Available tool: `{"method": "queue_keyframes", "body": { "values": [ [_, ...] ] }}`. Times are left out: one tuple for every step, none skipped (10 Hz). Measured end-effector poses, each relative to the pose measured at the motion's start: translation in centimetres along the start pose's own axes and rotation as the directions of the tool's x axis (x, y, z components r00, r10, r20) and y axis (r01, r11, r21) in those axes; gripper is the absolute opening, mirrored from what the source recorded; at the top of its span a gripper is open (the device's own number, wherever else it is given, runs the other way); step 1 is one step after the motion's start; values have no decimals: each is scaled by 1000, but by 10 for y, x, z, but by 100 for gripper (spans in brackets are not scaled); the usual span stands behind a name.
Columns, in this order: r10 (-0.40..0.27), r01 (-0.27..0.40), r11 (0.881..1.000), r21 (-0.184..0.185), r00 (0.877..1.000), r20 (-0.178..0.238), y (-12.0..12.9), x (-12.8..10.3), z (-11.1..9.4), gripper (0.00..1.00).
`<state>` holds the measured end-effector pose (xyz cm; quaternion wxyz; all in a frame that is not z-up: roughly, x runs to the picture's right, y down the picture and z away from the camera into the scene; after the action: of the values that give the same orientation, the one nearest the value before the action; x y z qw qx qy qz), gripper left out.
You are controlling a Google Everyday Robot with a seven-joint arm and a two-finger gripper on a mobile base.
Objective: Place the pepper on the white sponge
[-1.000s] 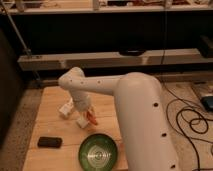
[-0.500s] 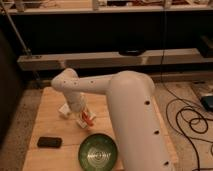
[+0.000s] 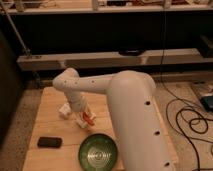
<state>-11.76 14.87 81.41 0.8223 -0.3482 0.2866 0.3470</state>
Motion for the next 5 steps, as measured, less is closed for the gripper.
{"method": "queue_keyframes", "body": {
  "values": [
    [-42, 42, 999, -1, 998, 53, 7, -5, -6, 5],
    [-83, 83, 997, 6, 989, 123, 5, -11, -12, 0],
    [-109, 109, 994, 5, 982, 153, 4, -12, -14, 0],
    [-149, 154, 988, -9, 968, 202, 3, -15, -19, 0],
    [-175, 183, 983, -16, 958, 228, 2, -17, -23, 0]
  ]
}}
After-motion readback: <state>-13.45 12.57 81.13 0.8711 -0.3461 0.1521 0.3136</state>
